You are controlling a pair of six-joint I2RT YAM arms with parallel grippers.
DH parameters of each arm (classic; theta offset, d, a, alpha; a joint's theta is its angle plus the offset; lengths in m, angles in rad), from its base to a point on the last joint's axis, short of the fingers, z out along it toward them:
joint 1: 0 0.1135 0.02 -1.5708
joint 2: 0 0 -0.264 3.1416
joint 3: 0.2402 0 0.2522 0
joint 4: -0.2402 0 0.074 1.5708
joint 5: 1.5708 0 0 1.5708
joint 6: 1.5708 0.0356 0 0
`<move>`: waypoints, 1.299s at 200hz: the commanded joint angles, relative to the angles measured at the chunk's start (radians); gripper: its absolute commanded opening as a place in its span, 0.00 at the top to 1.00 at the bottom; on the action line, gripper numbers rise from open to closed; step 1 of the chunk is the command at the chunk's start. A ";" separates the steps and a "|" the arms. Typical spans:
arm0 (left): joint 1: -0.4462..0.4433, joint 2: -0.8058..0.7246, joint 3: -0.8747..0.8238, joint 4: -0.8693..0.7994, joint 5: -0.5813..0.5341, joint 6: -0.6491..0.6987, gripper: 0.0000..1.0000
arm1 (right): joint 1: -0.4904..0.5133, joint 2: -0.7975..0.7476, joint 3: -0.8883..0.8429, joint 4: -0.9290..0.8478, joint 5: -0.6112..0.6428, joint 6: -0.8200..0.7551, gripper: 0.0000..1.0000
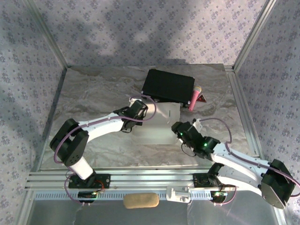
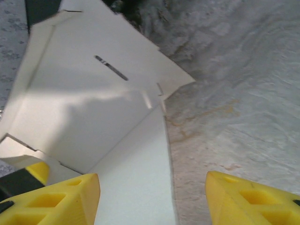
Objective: Fold the paper box
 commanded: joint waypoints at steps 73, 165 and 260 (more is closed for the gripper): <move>-0.005 0.016 -0.013 0.000 -0.037 0.009 1.00 | 0.078 -0.125 -0.091 0.012 0.051 0.160 0.41; -0.013 -0.126 -0.195 0.206 -0.046 0.169 1.00 | -0.481 0.016 0.122 0.105 -0.397 -0.469 0.68; -0.099 -0.102 -0.247 0.295 -0.221 0.134 1.00 | -0.336 0.459 0.540 0.011 -0.264 -0.393 0.58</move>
